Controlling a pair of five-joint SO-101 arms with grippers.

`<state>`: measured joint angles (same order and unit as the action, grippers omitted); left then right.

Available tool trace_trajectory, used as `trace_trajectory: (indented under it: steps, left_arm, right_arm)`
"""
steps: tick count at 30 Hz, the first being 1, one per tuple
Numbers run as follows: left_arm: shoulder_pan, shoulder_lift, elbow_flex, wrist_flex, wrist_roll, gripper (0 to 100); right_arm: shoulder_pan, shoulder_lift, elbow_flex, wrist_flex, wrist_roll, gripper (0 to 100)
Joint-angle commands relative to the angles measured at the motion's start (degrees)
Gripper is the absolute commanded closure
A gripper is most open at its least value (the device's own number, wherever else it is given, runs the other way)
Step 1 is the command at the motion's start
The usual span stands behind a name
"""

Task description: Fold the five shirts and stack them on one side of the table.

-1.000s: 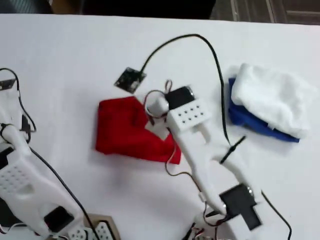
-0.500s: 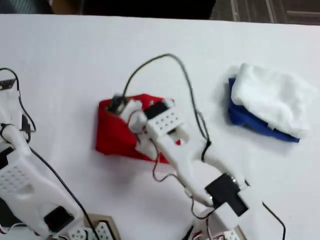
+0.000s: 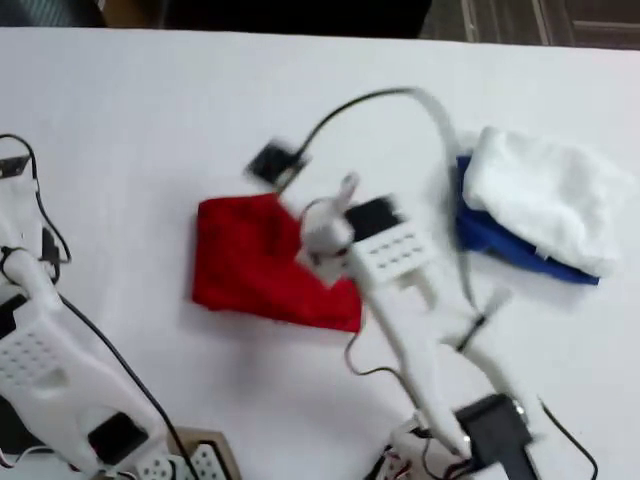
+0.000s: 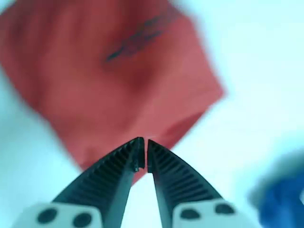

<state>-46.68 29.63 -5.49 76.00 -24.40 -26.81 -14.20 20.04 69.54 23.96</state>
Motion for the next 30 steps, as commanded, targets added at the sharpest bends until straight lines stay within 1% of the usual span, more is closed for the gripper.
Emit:
trace_trajectory:
  steps: [1,4,5,6,8,12,16,17,21,25,27,30]
  left_arm:
    - [0.26,-2.2,-2.42,-0.53,0.35,97]
    - [0.53,-2.11,-2.42,-0.62,0.35,97]
    - [0.7,-2.11,-2.42,-0.62,0.35,97]
    - [0.79,-2.11,-2.42,-0.62,0.35,97]
    - [0.88,-2.11,-2.42,-0.88,0.35,97]
    - [0.88,-2.11,-2.33,-1.93,0.35,97]
    - [0.88,-2.11,-2.15,-2.11,0.35,97]
    - [0.88,-2.11,-2.07,-2.11,0.35,97]
    - [0.88,-2.11,-2.15,-2.11,0.35,97]
    - [0.79,-2.11,-2.33,-2.11,0.35,97]
    - [0.7,-2.11,-2.33,-2.11,0.35,97]
    - [0.7,-2.11,-2.33,-2.11,0.35,97]
  right_arm:
    - [6.55,-2.07,-5.71,-0.57,-10.02,88.3]
    - [6.73,2.33,-6.15,-0.66,-18.11,70.6]
    - [5.41,3.91,-6.33,-0.84,-21.27,67.1]
    - [4.18,5.32,-6.68,-0.92,-23.74,66.5]
    - [1.71,8.48,-8.26,-0.66,-26.55,68.9]
    - [-1.36,15.6,-11.69,-0.75,-27.25,73.8]
    - [-1.54,23.16,-15.74,-0.66,-27.43,73.8]
    - [-1.54,24.57,-16.88,-0.57,-28.22,73.8]
    - [-1.1,29.32,-20.4,-0.48,-36.22,73.7]
    - [-1.45,32.66,-20.84,-0.48,-37.01,73.7]
    - [-1.01,34.24,-20.92,-0.13,-37.01,72.5]
    - [-1.27,36.0,-21.01,2.33,-37.01,63.6]
